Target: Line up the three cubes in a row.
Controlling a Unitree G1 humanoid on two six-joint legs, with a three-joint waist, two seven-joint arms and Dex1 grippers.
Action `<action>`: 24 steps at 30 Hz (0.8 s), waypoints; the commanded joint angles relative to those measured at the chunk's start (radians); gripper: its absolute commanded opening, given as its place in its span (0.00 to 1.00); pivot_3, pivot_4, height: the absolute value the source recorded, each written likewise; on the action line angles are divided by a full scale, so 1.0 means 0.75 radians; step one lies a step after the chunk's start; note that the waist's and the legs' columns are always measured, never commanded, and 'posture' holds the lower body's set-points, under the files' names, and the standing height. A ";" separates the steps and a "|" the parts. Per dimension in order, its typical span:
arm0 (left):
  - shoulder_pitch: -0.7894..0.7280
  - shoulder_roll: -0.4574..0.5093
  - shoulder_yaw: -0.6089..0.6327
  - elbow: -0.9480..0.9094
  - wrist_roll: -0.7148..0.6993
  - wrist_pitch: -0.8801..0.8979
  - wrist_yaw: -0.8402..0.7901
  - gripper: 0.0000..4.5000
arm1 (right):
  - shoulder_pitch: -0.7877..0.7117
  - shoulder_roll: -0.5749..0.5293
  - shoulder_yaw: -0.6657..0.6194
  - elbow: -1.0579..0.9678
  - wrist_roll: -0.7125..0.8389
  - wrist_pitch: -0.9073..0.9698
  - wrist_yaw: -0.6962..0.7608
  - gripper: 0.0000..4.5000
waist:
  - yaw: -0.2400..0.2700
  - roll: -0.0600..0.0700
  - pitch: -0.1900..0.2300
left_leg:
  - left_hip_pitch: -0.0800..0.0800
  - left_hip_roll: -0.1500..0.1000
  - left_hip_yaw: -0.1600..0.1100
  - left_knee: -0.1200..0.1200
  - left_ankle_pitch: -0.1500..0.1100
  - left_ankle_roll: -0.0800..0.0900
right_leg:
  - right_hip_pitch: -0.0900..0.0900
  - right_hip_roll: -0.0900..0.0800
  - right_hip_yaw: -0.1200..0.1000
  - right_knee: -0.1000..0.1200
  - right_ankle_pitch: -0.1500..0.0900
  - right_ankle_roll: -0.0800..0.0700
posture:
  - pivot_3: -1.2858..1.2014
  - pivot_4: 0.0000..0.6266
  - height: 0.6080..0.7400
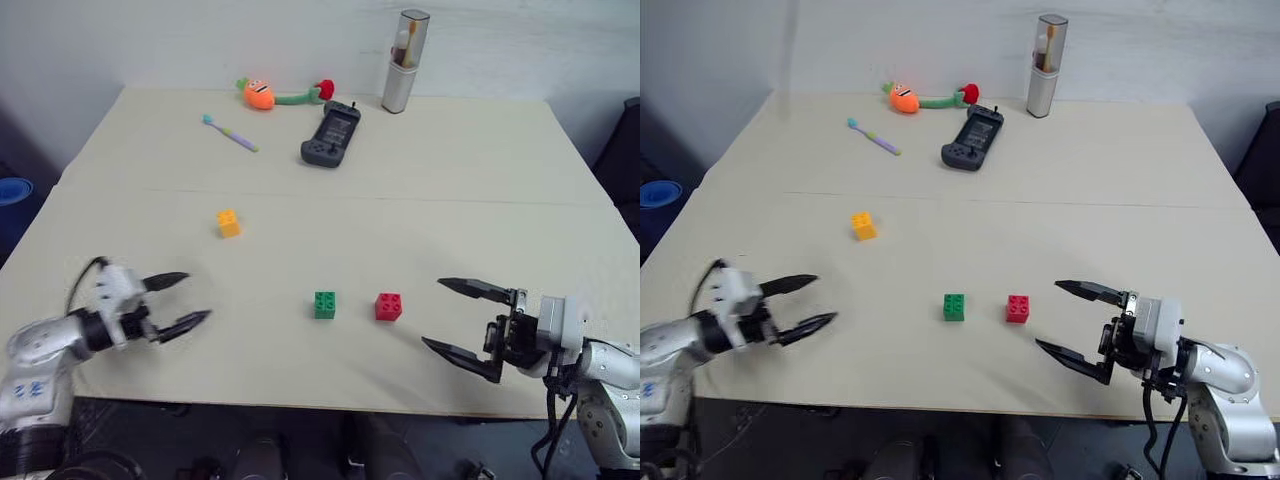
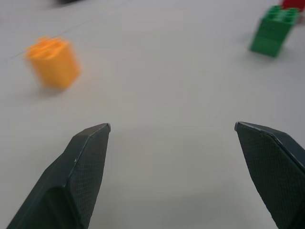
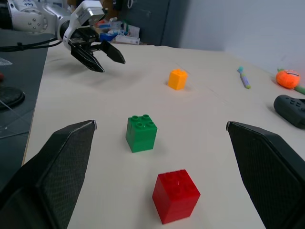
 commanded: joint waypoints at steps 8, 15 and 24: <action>0.240 -0.140 0.248 -0.229 -0.179 0.130 0.294 0.97 | -0.069 0.042 0.052 0.018 -0.018 -0.051 -0.025 1.00 | 0.020 -0.002 -0.001 | 0.000 -0.002 -0.002 0.000 -0.005 0.006 | 0.002 -0.006 -0.003 -0.001 0.000 0.000 | 0.52 0.24 1.00; -0.123 -0.325 -0.031 -0.660 -0.190 0.716 0.988 0.97 | -0.115 0.039 0.067 0.053 -0.023 -0.060 -0.027 1.00 | 0.018 -0.003 -0.002 | 0.000 -0.004 -0.003 0.000 -0.005 0.006 | 0.003 -0.008 -0.004 0.000 0.000 0.001 | 0.52 0.24 1.00; -0.532 -0.791 -0.346 -0.678 0.138 0.898 1.687 0.97 | -0.146 0.048 0.073 0.065 -0.043 -0.068 -0.053 1.00 | 0.018 -0.004 -0.002 | 0.001 -0.003 0.001 0.001 0.001 -0.005 | 0.002 0.000 -0.001 0.000 0.001 0.002 | 0.52 0.24 1.00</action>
